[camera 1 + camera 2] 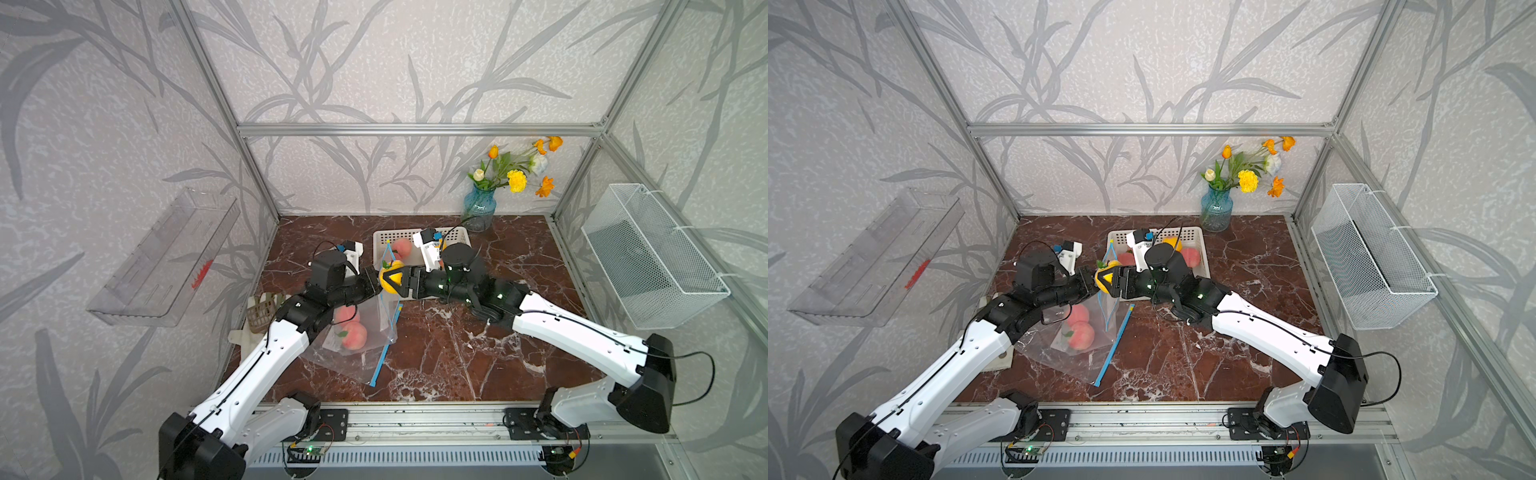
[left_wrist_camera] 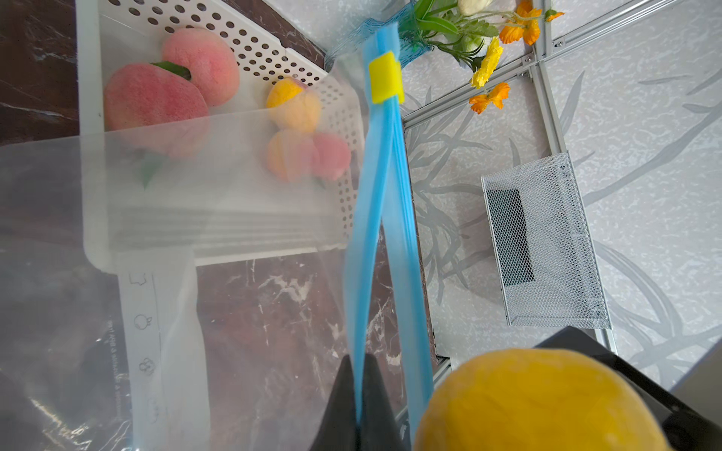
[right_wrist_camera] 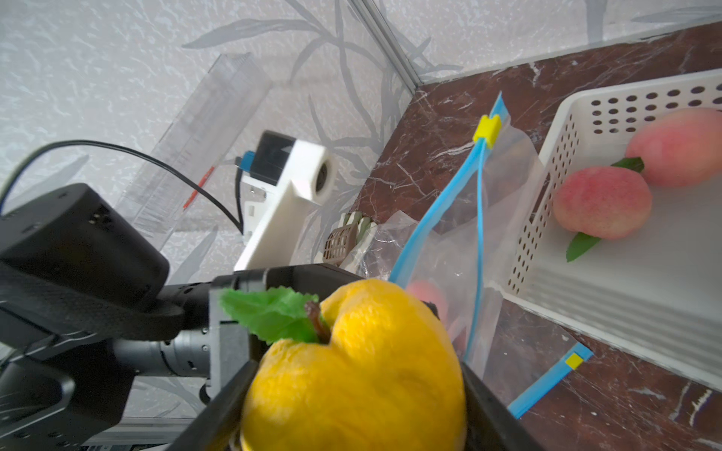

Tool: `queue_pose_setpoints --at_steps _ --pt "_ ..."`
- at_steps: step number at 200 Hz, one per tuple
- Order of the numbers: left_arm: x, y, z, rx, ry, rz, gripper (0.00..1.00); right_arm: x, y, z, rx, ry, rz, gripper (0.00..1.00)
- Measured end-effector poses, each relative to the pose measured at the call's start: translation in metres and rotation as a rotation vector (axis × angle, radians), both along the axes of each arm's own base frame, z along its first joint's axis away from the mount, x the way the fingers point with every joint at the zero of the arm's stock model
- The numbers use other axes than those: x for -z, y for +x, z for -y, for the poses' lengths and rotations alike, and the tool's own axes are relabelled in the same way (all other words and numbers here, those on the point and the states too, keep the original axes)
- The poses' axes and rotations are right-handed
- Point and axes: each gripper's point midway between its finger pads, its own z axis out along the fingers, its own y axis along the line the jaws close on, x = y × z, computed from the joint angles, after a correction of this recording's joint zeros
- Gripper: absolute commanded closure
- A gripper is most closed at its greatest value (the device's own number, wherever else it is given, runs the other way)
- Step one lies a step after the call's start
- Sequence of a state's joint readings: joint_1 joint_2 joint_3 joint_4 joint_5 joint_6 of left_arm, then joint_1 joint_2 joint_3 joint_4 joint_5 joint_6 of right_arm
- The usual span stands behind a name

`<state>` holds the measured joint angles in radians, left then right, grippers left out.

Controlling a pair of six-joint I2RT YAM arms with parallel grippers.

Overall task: Place the peach in a zip-top bag and seal the zipper
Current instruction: Place the peach in the zipper food storage bag.

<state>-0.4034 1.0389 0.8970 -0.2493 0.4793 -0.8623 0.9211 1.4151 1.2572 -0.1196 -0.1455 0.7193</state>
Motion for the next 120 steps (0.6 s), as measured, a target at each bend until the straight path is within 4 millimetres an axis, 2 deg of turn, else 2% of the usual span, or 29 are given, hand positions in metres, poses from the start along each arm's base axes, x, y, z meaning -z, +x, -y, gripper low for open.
queue_pose_setpoints --at_steps 73,96,120 --pt "-0.007 -0.011 -0.011 -0.026 0.026 0.0 1.0 0.041 0.002 0.025 0.034 -0.235 0.009 0.4" --pt "-0.022 -0.014 -0.019 -0.056 0.049 0.013 1.0 0.04 0.0 0.027 0.018 -0.279 0.024 0.38" --pt "-0.041 -0.017 -0.024 -0.074 0.052 0.041 1.0 0.03 0.0 0.022 -0.011 -0.301 0.057 0.37"
